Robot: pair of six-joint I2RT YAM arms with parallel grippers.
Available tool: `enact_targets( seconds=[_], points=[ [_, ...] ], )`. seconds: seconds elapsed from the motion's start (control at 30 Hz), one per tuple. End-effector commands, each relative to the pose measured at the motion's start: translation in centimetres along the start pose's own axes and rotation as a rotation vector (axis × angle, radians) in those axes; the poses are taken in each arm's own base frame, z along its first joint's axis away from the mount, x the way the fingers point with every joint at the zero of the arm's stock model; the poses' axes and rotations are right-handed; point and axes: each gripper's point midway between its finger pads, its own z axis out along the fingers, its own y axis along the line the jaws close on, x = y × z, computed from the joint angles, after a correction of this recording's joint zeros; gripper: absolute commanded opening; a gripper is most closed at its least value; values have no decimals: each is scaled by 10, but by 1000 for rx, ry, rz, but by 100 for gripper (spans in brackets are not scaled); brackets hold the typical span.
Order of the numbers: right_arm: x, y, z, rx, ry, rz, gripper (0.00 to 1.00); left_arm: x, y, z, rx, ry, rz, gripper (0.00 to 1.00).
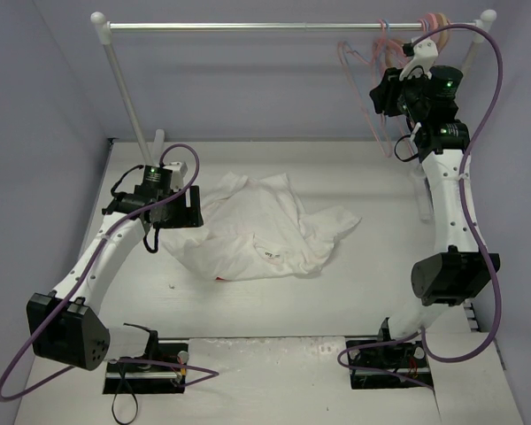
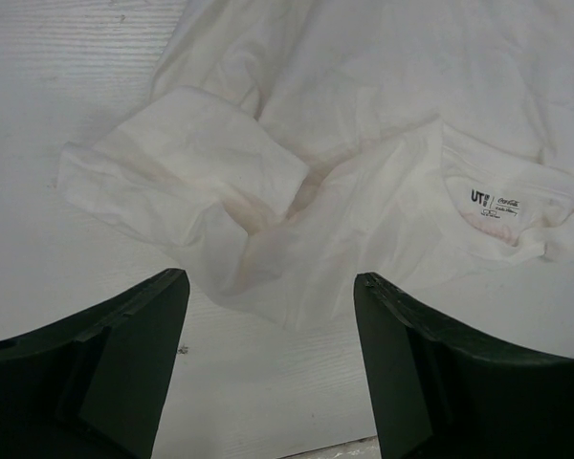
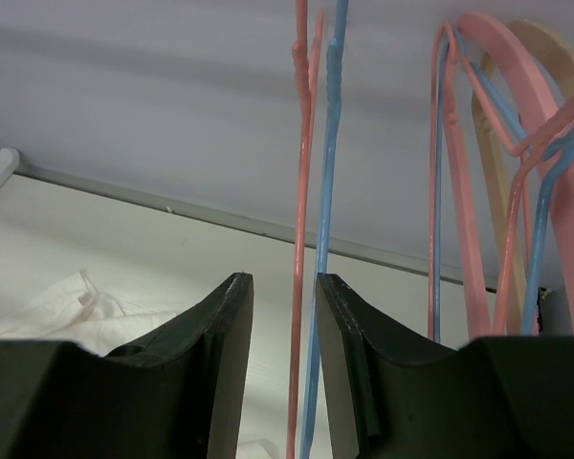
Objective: Place the t-shirt on the hanger
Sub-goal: Grab a hanger with the right arm
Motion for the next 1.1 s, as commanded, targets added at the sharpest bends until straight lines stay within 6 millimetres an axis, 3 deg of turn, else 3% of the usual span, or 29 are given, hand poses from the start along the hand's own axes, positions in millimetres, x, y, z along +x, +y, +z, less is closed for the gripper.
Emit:
enact_targets(
  seconds=[0.0, 0.53, 0.6, 0.77, 1.07],
  points=[
    [-34, 3, 0, -22, -105, -27, 33, -18, -3, -4, 20, -65, -13, 70],
    [-23, 3, 9, -33, -84, -23, 31, -17, -4, -3, 33, -54, -23, 70],
    [-25, 3, 8, -32, -88, -26, 32, -18, -5, -3, 35, -57, -22, 70],
    [-37, 0, 1, -4, -120, -45, 47, -16, -5, -1, 37, -48, -23, 70],
    [-64, 1, -17, 21, -188, -55, 49, -17, -5, -1, 40, -49, -24, 70]
  ],
)
